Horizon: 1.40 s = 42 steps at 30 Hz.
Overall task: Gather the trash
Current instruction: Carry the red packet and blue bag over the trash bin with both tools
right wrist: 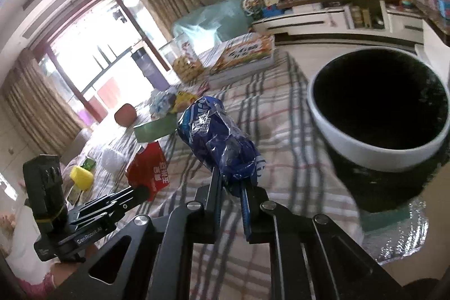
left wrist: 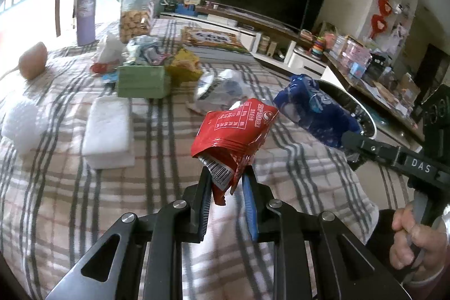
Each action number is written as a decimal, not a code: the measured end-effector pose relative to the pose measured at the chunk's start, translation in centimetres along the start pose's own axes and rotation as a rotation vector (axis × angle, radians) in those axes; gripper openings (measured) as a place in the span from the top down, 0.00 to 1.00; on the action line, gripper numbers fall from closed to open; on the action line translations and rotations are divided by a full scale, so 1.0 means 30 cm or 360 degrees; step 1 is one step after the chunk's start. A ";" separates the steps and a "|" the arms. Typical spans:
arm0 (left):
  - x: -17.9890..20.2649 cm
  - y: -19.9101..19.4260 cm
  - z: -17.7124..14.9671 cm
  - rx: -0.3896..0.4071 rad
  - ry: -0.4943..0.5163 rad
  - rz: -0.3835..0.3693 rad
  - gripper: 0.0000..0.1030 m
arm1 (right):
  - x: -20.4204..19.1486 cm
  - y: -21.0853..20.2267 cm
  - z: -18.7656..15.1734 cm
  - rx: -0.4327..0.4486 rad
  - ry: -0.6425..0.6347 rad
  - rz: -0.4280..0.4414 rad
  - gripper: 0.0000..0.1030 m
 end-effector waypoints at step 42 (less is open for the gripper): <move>0.409 0.314 0.209 -0.0049 0.0353 -0.0239 0.80 | 0.378 -0.252 0.134 0.0229 0.0186 -0.0355 0.89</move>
Point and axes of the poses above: each gripper's, at about its wrist camera, not at the fingertips, and y roughly the way its jaws point, x to its right, z to its top, the point moved 9 cm from there along y, roughly the way its jaws point, and after that the axes turned 4 degrees about y, right-handed, at the moved point
